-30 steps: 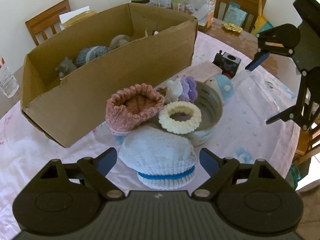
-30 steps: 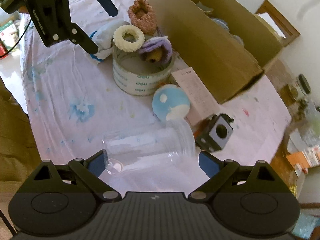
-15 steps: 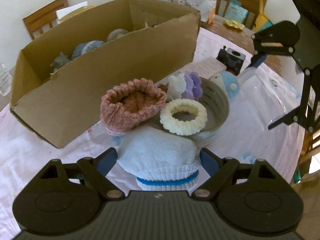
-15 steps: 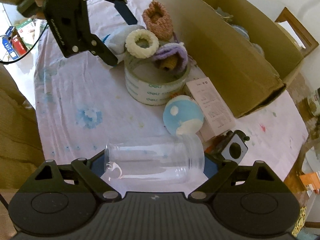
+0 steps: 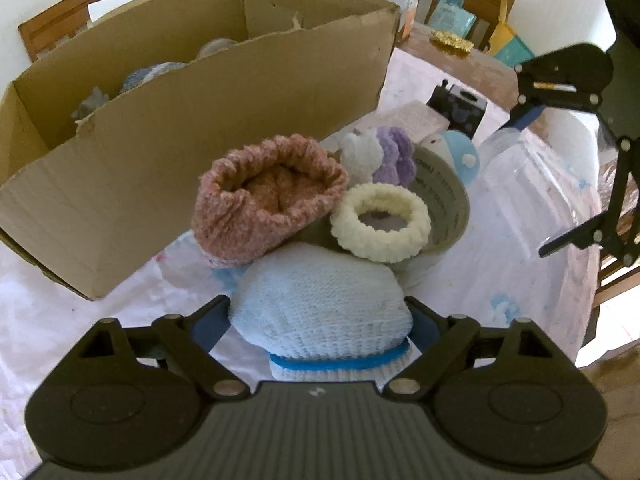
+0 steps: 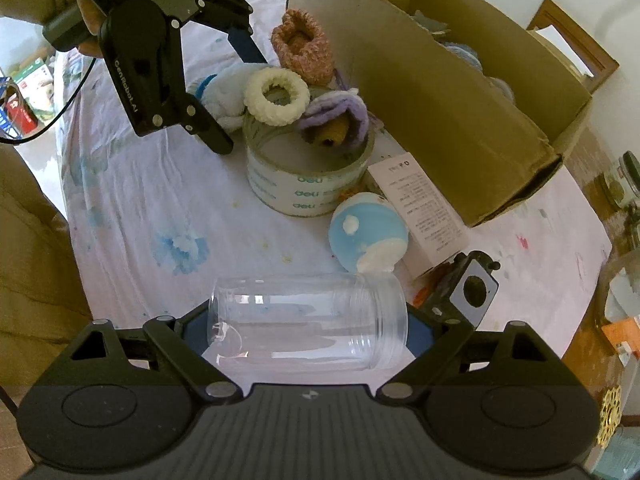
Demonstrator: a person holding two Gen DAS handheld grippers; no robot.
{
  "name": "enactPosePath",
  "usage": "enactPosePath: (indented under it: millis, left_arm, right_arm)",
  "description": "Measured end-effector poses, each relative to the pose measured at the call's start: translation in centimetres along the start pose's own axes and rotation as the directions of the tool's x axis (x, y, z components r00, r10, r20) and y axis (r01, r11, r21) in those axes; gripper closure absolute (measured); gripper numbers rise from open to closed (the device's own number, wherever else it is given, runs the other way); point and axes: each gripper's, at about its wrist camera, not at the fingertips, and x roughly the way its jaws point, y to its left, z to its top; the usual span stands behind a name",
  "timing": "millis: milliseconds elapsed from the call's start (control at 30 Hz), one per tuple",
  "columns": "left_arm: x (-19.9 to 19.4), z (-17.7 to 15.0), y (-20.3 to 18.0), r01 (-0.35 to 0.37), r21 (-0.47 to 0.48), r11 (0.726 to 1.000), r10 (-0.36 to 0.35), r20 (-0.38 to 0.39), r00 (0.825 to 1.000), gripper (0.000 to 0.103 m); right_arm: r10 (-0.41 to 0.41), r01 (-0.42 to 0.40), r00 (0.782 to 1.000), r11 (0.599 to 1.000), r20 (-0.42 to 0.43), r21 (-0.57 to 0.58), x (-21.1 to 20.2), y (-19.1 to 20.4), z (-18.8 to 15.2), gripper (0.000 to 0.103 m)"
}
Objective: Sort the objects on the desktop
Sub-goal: 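Grasp the white knit hat with the left tool while the right tool grasps the clear jar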
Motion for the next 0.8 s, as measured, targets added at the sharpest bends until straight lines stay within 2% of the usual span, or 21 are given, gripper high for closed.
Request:
enactPosePath:
  millis: [100, 267, 800]
  left_arm:
    - [-0.5, 0.0, 0.3, 0.017, 0.000, 1.000, -0.017, 0.009, 1.000, 0.022]
    - [-1.3, 0.1, 0.4, 0.014, 0.026, 1.000, -0.014, 0.003, 1.000, 0.027]
    - [-5.4, 1.2, 0.1, -0.007, 0.069, 0.998, 0.004, 0.041, 0.999, 0.028]
  right_arm:
    - [-0.007, 0.007, 1.000, 1.000, 0.000, 0.018, -0.2, 0.3, 0.2, 0.009]
    - [-0.019, 0.019, 1.000, 0.999, 0.008, 0.051, -1.2, 0.1, 0.6, 0.009]
    - [-0.060, 0.056, 0.997, 0.995, 0.051, 0.087, -3.4, 0.0, 2.1, 0.009]
